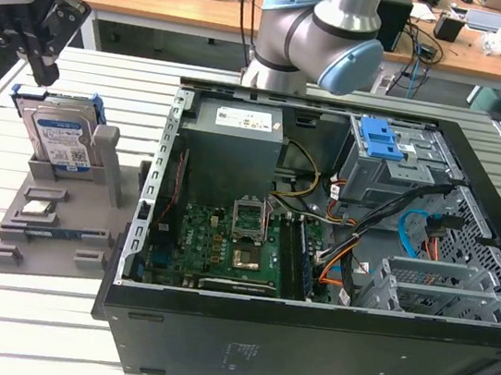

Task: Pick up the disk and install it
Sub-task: 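Reach for the disk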

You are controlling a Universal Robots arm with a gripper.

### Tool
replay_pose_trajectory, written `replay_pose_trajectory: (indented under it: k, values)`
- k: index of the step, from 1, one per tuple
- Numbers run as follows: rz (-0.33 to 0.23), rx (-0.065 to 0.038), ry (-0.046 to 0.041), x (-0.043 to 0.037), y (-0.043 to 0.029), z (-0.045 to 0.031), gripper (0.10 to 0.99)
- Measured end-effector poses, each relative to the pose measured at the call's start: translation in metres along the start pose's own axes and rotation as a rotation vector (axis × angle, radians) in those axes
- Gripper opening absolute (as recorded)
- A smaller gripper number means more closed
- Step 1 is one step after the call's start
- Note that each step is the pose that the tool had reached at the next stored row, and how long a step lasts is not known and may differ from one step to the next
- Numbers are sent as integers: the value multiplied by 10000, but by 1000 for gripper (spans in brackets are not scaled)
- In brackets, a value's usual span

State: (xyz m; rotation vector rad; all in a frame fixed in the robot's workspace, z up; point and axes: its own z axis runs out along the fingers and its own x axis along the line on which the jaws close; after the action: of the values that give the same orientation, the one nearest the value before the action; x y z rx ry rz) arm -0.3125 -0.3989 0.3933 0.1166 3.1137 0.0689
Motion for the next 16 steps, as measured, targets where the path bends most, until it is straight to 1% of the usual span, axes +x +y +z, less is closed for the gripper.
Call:
replay_pose_trajectory:
  k: [4,9,13,16]
  values:
    - [-1,0,-1,61,-5,-2,106]
    - [0,0,-1,110,-8,-3,106]
    - [0,0,0,175,-13,-4,106]
    - [1,0,-1,198,-14,-4,106]
